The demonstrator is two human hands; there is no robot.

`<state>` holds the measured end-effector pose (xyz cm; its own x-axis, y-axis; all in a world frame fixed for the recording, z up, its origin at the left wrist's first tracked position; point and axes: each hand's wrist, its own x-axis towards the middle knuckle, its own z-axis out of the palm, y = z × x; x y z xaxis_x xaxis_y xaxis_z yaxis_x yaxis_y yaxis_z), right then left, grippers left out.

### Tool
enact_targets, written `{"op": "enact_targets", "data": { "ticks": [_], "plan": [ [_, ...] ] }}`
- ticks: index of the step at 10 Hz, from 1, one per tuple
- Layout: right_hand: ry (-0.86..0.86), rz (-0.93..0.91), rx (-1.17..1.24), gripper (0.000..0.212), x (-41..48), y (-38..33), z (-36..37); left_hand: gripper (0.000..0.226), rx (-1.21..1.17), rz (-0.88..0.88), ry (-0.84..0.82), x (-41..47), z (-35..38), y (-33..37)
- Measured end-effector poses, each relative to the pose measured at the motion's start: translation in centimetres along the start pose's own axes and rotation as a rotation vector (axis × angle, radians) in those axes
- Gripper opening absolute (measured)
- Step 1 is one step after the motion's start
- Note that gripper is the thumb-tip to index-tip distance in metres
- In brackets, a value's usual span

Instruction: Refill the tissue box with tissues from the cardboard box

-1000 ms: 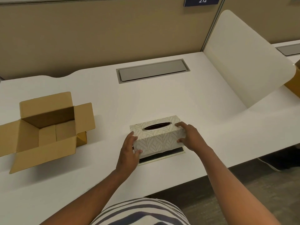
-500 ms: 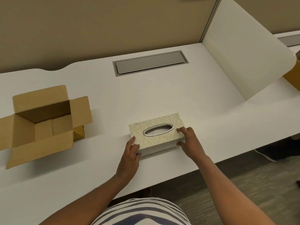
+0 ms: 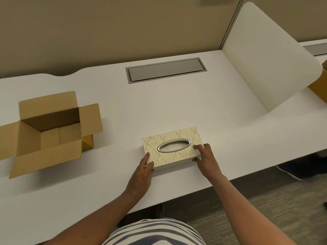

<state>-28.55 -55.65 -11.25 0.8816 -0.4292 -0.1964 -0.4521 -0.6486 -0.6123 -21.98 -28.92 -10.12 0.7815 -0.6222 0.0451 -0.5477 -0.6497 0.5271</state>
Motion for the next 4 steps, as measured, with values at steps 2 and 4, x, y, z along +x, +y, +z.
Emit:
{"op": "enact_targets", "data": {
  "ticks": [2, 4],
  "plan": [
    [0.059, -0.019, -0.151, 0.057, -0.8, -1.3, -0.3, 0.031, 0.019, -0.019, 0.014, -0.4, -1.4, 0.5],
    [0.384, -0.05, -0.145, 0.043, -0.6, -4.7, -0.2, 0.038, -0.025, -0.108, 0.17, 0.4, -3.9, -0.6]
  ]
}}
